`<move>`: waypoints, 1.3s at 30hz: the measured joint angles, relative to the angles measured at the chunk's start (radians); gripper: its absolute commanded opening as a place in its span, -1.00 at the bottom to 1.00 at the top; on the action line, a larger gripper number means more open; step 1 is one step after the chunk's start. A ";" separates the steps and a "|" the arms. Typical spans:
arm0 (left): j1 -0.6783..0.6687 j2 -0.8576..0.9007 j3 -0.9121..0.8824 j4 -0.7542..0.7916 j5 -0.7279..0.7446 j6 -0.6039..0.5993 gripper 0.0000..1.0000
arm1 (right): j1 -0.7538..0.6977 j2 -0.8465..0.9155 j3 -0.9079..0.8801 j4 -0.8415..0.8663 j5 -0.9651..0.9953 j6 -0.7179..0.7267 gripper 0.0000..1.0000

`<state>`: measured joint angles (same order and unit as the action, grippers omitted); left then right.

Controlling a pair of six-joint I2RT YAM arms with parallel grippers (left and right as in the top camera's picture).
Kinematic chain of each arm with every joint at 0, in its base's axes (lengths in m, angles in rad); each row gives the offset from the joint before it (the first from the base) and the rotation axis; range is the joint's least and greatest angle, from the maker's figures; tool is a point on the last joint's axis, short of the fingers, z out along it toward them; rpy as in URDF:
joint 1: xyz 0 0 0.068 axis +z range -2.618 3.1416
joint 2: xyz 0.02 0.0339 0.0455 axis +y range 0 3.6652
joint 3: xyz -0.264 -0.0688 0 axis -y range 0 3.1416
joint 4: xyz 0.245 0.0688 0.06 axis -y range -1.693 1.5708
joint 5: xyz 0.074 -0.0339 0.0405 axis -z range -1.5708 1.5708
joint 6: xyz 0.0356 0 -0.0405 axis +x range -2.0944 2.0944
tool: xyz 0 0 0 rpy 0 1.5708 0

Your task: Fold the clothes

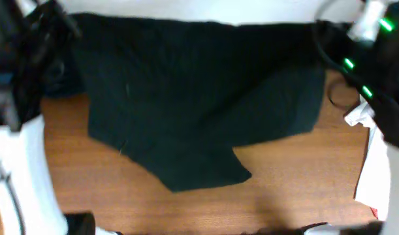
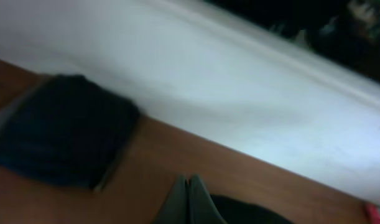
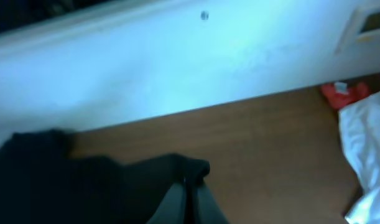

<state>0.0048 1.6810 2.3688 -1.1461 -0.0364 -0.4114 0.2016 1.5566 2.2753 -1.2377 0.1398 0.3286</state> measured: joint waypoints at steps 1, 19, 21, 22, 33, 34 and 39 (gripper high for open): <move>0.000 0.033 0.000 0.019 0.000 0.000 -0.99 | 0.000 0.038 0.007 0.001 0.000 -0.009 -0.92; 0.010 -0.142 0.370 -0.307 0.039 0.016 -0.99 | -0.128 -0.102 0.562 -0.406 -0.139 -0.059 -0.92; 0.010 -0.093 0.319 -0.407 0.033 0.015 -0.99 | -0.129 -0.071 0.492 -0.452 -0.184 -0.071 -0.92; 0.011 -0.045 0.270 -0.466 0.027 0.014 -0.99 | -0.129 -0.058 0.429 -0.454 -0.212 -0.074 -0.92; 0.016 0.169 -0.188 -0.540 0.079 0.011 -0.99 | -0.100 0.034 -0.061 -0.454 -0.288 -0.079 -0.92; 0.016 0.159 -0.188 -0.541 0.084 0.011 -0.99 | -0.100 0.021 -0.067 -0.455 -0.288 -0.079 -0.92; 0.016 0.028 -0.188 -0.541 0.093 0.011 -0.99 | -0.100 -0.088 -0.074 -0.455 -0.288 -0.079 -0.92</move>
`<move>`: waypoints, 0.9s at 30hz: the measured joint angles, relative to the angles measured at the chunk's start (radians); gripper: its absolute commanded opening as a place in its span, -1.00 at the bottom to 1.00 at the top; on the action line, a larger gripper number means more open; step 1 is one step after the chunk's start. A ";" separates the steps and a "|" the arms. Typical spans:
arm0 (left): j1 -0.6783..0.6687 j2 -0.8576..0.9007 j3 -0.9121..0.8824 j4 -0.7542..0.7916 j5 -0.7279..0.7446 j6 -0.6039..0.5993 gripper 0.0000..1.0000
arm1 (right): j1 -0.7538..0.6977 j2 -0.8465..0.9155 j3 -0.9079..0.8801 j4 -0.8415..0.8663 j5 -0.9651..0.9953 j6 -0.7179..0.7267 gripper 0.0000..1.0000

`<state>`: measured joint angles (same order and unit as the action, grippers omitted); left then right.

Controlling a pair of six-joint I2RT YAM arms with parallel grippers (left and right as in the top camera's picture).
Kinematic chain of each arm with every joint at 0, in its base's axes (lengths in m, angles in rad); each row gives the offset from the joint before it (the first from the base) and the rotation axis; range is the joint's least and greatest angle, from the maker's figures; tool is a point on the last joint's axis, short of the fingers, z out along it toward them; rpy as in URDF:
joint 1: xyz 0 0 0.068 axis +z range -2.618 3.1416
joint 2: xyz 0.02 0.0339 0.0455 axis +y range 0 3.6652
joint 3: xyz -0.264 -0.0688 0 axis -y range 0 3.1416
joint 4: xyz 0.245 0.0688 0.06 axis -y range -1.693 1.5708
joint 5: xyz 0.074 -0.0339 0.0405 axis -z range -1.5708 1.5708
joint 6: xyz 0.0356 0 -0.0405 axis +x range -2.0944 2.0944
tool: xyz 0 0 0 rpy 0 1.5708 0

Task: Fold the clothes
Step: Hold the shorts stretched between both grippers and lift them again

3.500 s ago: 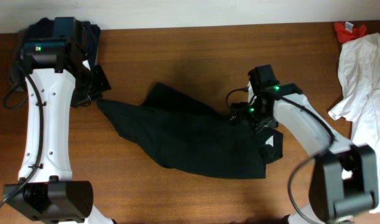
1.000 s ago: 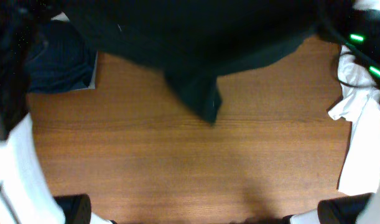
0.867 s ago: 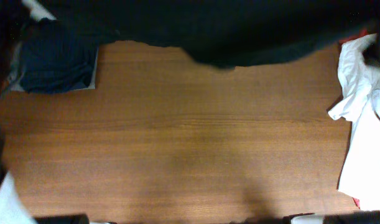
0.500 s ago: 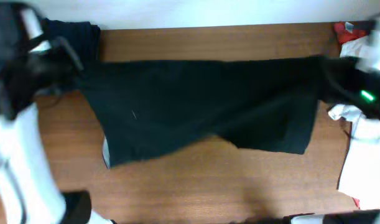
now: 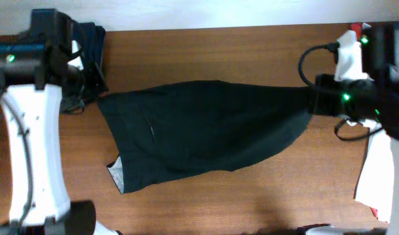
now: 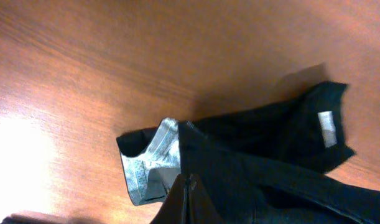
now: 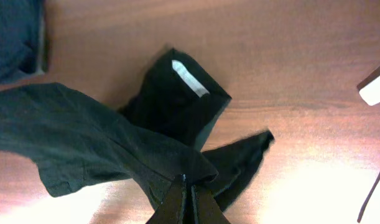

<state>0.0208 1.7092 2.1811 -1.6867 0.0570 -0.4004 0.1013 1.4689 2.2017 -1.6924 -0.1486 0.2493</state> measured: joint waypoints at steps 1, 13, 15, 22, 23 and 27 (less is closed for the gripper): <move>0.000 -0.038 0.000 0.000 0.000 0.000 -0.99 | 0.000 -0.022 0.000 0.000 0.000 0.000 -0.92; 0.000 -0.520 -0.109 -0.003 0.068 0.016 -0.99 | 0.000 -0.197 -0.172 0.000 0.000 0.000 -0.92; 0.000 -0.579 -0.196 -0.006 0.068 0.016 -0.99 | 0.000 -0.197 -0.228 0.000 0.000 -0.001 -0.92; 0.000 -0.599 -0.417 0.008 0.068 0.016 -0.99 | 0.000 -0.196 -0.290 0.000 0.000 -0.003 -0.92; 0.000 -0.590 -0.425 0.016 0.068 0.016 -0.99 | 0.000 -0.196 -0.290 0.000 0.000 -0.003 -0.92; 0.000 -0.570 -0.429 0.077 0.069 0.016 -0.99 | 0.000 -0.196 -0.290 0.004 0.000 -0.003 -0.92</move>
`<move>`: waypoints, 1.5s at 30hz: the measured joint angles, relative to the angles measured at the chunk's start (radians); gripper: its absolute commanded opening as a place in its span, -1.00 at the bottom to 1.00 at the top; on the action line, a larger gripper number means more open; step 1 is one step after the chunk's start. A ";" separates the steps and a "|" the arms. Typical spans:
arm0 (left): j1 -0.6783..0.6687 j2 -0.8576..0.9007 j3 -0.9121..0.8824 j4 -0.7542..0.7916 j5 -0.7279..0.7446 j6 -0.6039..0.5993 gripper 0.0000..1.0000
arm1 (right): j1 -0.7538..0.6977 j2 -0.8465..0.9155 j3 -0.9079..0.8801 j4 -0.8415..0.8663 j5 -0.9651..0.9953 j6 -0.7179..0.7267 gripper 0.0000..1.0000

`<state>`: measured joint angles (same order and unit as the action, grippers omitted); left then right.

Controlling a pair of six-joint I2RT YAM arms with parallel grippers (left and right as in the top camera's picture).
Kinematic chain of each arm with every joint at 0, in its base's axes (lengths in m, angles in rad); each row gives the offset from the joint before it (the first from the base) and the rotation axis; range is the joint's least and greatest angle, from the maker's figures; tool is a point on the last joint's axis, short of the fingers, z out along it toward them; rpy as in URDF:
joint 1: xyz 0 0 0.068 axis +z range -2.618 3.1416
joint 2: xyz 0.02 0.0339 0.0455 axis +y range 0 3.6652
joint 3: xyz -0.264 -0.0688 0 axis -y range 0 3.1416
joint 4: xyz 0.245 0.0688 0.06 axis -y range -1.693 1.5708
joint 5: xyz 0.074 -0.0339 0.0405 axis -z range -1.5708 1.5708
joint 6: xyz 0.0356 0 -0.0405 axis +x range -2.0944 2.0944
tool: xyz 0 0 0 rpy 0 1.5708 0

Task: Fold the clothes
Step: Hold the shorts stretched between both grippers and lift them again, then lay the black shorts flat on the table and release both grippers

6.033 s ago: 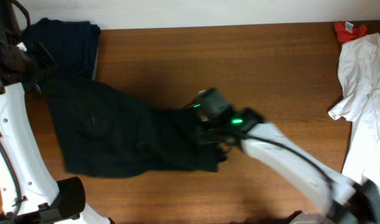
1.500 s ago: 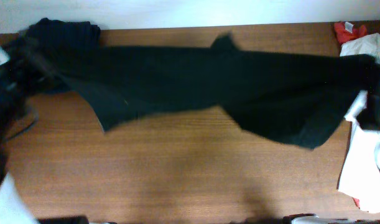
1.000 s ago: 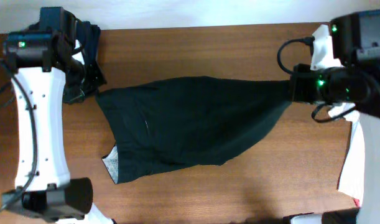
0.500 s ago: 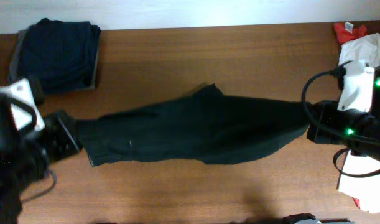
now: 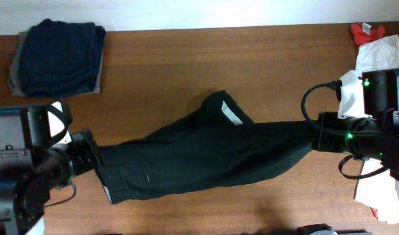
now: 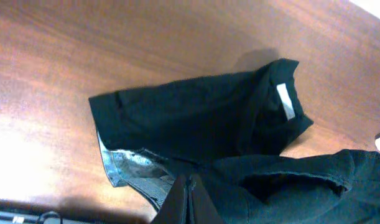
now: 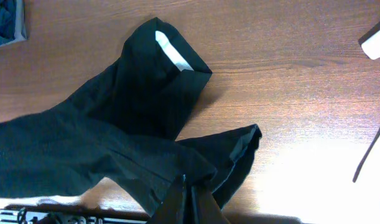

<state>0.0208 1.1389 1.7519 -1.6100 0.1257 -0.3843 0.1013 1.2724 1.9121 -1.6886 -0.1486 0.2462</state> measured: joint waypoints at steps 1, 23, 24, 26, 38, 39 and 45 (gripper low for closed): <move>0.000 0.000 0.000 0.020 0.001 0.000 -0.99 | 0.000 -0.002 0.000 0.008 0.000 0.000 -0.92; 0.000 -0.100 0.802 0.194 -0.088 -0.001 -0.99 | 0.000 -0.144 0.660 0.105 0.146 0.067 -0.92; 0.000 -0.089 0.780 0.220 -0.101 -0.002 -0.99 | 0.000 -0.137 0.661 0.119 0.161 0.069 -0.92; 0.000 -0.051 0.735 0.264 -0.117 -0.002 -0.99 | 0.000 -0.105 0.667 0.146 0.172 0.072 -0.92; -0.001 0.624 0.600 0.382 -0.303 -0.004 -0.83 | 0.010 0.521 0.651 0.287 0.119 0.071 -0.62; -0.002 0.682 0.599 0.385 -0.316 -0.005 -0.77 | 0.010 0.576 0.649 0.295 0.119 0.067 -0.21; 0.002 0.931 0.600 0.414 -0.412 -0.004 0.99 | 0.008 0.810 0.647 0.290 0.121 0.055 0.97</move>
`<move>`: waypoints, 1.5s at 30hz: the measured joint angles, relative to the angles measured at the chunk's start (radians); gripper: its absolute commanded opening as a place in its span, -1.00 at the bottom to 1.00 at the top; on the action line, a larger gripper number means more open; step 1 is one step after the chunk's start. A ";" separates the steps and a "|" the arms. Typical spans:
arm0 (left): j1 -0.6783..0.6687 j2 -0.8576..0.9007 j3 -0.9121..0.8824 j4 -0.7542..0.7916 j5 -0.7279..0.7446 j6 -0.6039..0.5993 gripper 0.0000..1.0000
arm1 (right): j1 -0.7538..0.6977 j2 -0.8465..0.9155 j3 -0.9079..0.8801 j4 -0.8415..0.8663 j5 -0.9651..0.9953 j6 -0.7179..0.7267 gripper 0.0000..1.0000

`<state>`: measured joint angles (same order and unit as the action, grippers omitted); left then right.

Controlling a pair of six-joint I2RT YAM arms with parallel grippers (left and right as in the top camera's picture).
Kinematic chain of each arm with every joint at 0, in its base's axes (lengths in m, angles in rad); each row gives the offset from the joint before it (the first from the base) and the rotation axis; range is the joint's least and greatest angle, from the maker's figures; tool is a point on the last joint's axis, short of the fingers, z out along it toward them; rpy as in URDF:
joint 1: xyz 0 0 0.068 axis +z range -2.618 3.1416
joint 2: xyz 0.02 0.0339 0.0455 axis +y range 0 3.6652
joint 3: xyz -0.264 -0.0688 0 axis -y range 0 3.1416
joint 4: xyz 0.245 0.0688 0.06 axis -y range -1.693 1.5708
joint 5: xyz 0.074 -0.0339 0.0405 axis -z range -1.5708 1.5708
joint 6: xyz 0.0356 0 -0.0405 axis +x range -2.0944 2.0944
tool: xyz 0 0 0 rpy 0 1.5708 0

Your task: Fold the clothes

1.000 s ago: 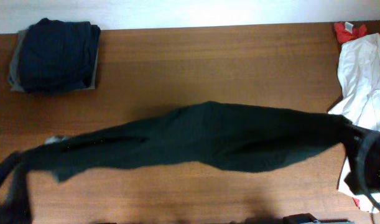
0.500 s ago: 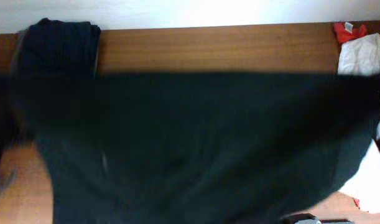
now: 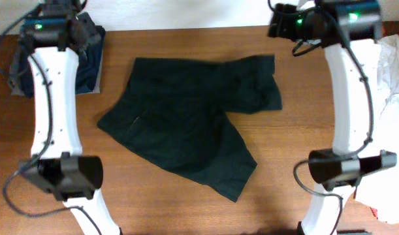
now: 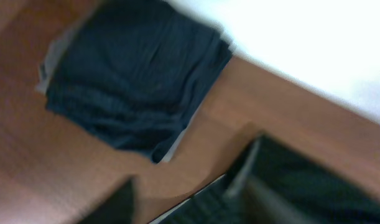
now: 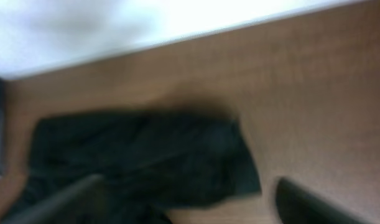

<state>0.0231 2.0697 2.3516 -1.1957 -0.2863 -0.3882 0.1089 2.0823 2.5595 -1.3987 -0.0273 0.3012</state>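
Observation:
The black garment (image 3: 186, 124) lies spread on the wooden table (image 3: 317, 137), its far edge near the back and one flap reaching toward the front (image 3: 235, 176). My left gripper (image 4: 190, 208) is open at the far left corner, with the garment's corner (image 4: 301, 186) below it. My right gripper (image 5: 183, 205) is open at the far right, above the garment's right end (image 5: 146, 155). Neither holds anything. Both wrist views are blurred.
A folded navy pile (image 3: 91, 55) sits at the far left corner, also seen in the left wrist view (image 4: 134, 81). White cloth (image 3: 392, 72) lies along the right edge. A white wall (image 5: 84, 25) runs behind the table.
Both grippers were shut on the garment's ends, stretched low toward the front. Now both are open at the far edge and the garment lies flat mid-table.
First the garment hung close under the camera, held by both shut grippers. Then it was stretched between them over the table, then lower and nearer the front with part resting down. Now it lies spread and released.

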 measured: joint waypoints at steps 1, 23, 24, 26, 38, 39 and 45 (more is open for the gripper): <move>0.000 0.028 0.000 -0.014 -0.010 0.000 0.99 | -0.001 0.021 0.000 -0.018 0.000 -0.002 0.97; -0.051 0.006 -0.178 -0.276 0.218 0.031 0.81 | 0.034 -0.030 -0.207 -0.294 -0.112 -0.073 0.97; -0.054 0.006 -0.206 -0.272 0.214 0.032 0.82 | 0.043 -0.030 -0.234 -0.294 -0.114 -0.074 0.97; -0.045 0.006 -0.256 -0.264 0.205 0.034 0.82 | 0.060 -0.030 -0.272 -0.294 -0.117 -0.074 0.97; 0.102 0.006 -0.433 -0.112 0.280 0.086 0.80 | 0.208 -0.030 -0.343 -0.193 0.005 -0.035 0.97; 0.095 0.006 -0.439 -0.079 0.321 0.105 0.79 | 0.195 -0.030 -0.344 -0.159 0.022 -0.031 0.97; 0.023 0.006 -0.444 0.146 0.421 0.151 0.67 | 0.055 -0.030 -0.347 0.041 0.058 -0.017 0.97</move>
<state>0.0460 2.0754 1.9072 -1.0496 0.1349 -0.2371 0.1638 2.0521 2.2127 -1.3575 0.0311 0.2840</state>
